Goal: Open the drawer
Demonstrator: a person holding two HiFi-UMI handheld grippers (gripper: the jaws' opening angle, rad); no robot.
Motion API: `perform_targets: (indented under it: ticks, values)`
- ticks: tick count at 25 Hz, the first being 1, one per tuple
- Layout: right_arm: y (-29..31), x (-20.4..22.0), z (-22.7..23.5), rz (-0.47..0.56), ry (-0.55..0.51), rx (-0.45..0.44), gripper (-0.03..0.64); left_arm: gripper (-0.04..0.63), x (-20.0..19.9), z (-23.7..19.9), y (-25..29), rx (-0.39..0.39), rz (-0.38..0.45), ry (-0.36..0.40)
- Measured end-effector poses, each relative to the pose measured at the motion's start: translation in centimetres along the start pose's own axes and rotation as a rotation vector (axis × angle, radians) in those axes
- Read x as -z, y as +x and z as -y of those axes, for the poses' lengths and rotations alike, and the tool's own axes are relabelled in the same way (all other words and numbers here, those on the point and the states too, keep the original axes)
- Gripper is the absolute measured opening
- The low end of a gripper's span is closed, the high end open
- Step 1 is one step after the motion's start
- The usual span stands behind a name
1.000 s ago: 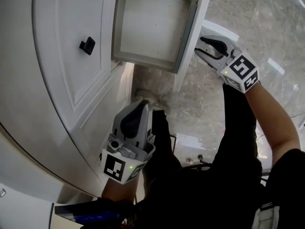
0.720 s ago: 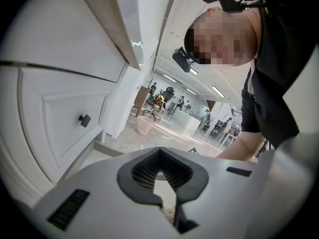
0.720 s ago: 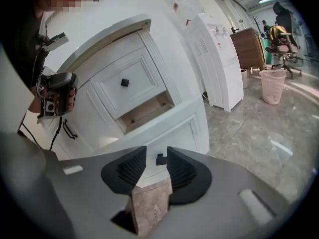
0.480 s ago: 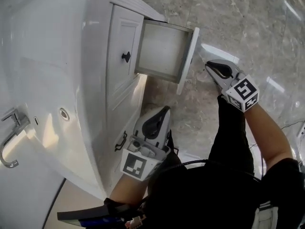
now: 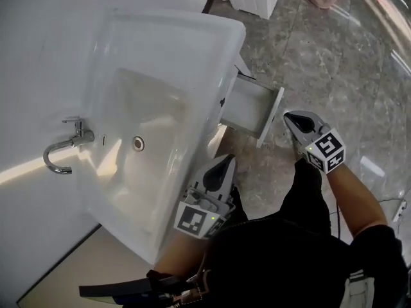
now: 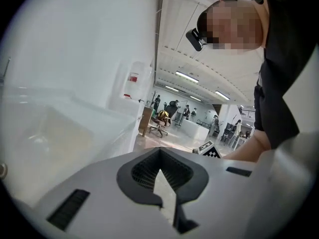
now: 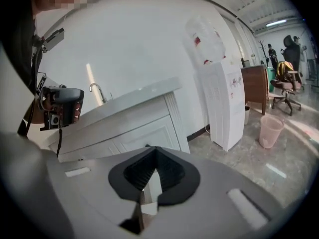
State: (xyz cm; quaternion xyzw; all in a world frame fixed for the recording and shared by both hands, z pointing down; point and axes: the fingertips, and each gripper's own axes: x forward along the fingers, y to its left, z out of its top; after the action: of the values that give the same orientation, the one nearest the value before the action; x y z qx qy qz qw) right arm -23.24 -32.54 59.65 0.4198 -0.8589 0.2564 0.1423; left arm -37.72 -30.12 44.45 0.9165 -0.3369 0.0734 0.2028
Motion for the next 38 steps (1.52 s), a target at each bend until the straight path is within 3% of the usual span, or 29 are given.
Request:
perform_targets:
  ticks: [2, 5, 9, 16, 21, 28, 31, 38]
  values:
    - [-0.4, -4.0, -1.3, 0.011, -0.041, -0.012, 0.002, -0.009, -3.4, -0.3, -1.4, -0.026, 0.045, 0.015]
    - [-1.1, -9.8, -3.6, 0.025, -0.075, -0.028, 0.001, -0.009, -7.4, -0.6, -4.7, -0.066, 0.047, 0.039]
    - [-1.4, -17.7, -7.3, 0.042, -0.124, -0.061, 0.002, -0.009, -13.5, -2.1, -9.6, -0.161, 0.101, 0.058]
    - [0.9, -29.0, -14.7, 0.06, -0.243, -0.145, 0.001, -0.009, -21.4, -6.2, -19.8, -0.356, 0.23, 0.017]
    - [4.4, -34.6, -22.1, 0.062, -0.319, -0.262, 0.002, -0.009, -23.6, -9.9, -28.0, -0.517, 0.308, 0.013]
    - [8.8, -37.3, -35.0, 0.023, -0.396, -0.427, 0.001, -0.009, -24.2, -12.7, -41.3, -0.714, 0.385, -0.065]
    - [13.1, -40.7, -41.7, 0.038, -0.481, -0.538, 0.001, -0.009, -24.4, -15.0, -47.3, -0.829, 0.458, -0.054]
    - [15.8, -42.4, -54.2, 0.067, -0.451, -0.587, 0.001, -0.009, -24.2, -16.8, -59.8, -0.877, 0.471, -0.095]
